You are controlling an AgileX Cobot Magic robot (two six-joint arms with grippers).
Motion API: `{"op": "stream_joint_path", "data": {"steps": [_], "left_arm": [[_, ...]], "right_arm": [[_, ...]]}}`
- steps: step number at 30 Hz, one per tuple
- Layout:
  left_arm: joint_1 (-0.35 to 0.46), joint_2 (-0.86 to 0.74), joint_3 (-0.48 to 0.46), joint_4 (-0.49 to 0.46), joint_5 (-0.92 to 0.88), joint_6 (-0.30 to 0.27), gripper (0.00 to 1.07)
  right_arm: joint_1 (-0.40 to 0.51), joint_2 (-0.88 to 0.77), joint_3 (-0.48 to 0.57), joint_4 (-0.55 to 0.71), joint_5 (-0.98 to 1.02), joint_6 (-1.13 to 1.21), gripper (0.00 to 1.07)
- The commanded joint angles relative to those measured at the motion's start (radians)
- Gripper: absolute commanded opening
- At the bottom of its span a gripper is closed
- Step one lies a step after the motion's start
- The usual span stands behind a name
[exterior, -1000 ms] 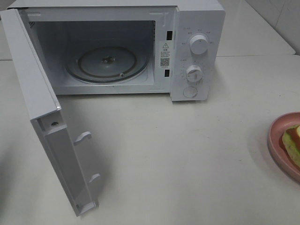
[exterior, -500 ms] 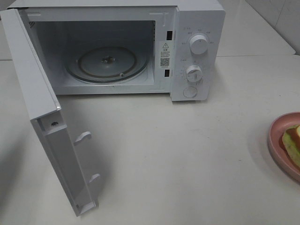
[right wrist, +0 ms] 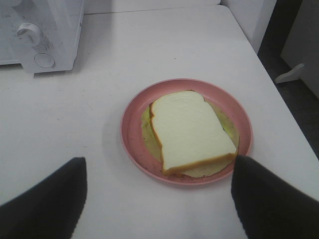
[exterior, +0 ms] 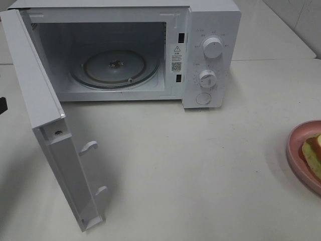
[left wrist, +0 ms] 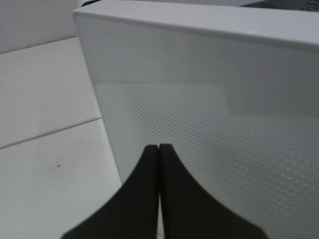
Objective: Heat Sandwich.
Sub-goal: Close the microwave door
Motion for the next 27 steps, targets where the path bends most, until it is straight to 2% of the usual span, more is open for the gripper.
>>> {"op": "stream_joint_path", "data": {"steps": [1,5,8,9,11,14,16,19,24,27], "left_arm": [[-0.003,0.029,-0.020,0.046,-0.050,-0.020,0.00],[-0.032,0.062,-0.037,0.043,-0.069,-0.036,0.00],[-0.101,0.099,-0.063,0.026,-0.069,-0.024,0.00],[-0.138,0.118,-0.080,-0.001,-0.069,-0.010,0.00],[-0.156,0.124,-0.088,-0.018,-0.071,-0.008,0.00],[-0.220,0.154,-0.118,-0.101,-0.071,-0.006,0.00],[-0.233,0.159,-0.125,-0.115,-0.069,-0.004,0.00],[-0.292,0.187,-0.165,-0.198,-0.069,0.016,0.00],[-0.361,0.225,-0.215,-0.289,-0.066,0.018,0.00],[-0.387,0.245,-0.233,-0.313,-0.066,0.018,0.00]], "right_arm": [[-0.002,-0.027,0.003,0.000,-0.010,-0.008,0.76],[-0.002,-0.027,0.003,0.000,-0.010,-0.008,0.76],[-0.002,-0.027,0.003,0.000,-0.010,-0.008,0.76],[-0.002,-0.027,0.003,0.000,-0.010,-0.008,0.76],[-0.002,-0.027,0.003,0.000,-0.010,-0.008,0.76],[-0.002,-0.027,0.003,0.000,-0.010,-0.008,0.76],[-0.002,-0.027,0.003,0.000,-0.010,-0.008,0.76],[-0.002,-0.027,0.003,0.000,-0.010,-0.008,0.76],[-0.003,-0.027,0.003,0.000,-0.010,-0.007,0.76],[-0.003,-0.027,0.003,0.000,-0.010,-0.007,0.76]]}}
